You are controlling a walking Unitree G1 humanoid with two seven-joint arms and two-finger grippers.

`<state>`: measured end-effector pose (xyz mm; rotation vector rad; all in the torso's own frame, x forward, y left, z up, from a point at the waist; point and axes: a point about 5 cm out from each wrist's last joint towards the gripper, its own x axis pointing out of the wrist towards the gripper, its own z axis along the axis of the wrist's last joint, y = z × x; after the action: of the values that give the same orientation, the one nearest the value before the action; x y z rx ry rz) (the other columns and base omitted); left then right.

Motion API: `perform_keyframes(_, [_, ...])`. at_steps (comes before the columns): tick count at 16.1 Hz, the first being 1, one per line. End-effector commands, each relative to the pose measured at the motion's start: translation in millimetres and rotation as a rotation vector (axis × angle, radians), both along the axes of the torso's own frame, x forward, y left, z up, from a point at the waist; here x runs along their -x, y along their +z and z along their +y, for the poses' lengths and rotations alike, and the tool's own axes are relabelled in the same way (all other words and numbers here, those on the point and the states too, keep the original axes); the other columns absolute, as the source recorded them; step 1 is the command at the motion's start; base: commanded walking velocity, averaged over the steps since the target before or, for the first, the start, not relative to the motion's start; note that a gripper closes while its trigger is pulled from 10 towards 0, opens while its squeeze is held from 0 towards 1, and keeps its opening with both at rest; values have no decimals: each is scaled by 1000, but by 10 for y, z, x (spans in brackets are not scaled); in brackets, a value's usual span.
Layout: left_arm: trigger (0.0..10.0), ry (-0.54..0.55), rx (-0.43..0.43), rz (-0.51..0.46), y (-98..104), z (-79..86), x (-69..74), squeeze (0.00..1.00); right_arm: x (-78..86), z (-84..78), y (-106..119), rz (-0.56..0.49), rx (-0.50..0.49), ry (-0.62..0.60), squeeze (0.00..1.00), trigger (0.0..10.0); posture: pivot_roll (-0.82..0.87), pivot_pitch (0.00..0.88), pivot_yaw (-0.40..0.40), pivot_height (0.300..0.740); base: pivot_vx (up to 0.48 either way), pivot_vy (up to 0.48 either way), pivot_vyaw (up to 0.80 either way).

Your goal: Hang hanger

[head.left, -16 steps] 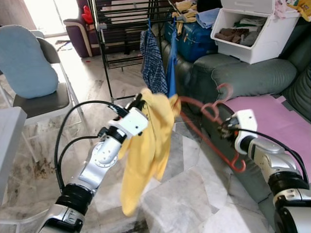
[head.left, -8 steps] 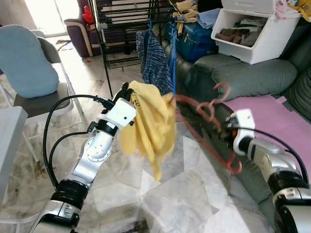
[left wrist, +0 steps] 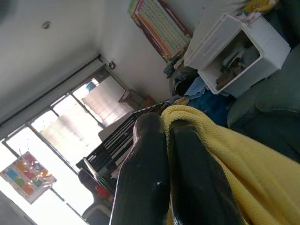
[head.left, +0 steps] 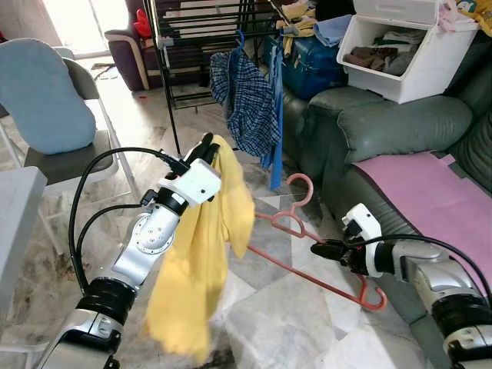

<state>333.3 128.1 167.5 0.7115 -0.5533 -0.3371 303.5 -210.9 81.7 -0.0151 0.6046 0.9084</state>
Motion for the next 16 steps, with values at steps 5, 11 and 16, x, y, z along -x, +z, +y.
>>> perform_keyframes(5, [10000,-32,-53,-28,40,16,-15,0,130,108,89,-25,-28,177,0,10000,-111,0,-1,740,0,0,0])
perform_keyframes(11, [10000,-298,200,70,307,-374,154,0,-79,-6,-172,5,83,-251,0,10000,-107,0,-4,740,0,0,0])
perform_keyframes(16, [10000,-520,407,329,357,-455,253,0,-374,-351,12,-19,-110,-846,0,10000,-101,0,-5,740,0,0,0])
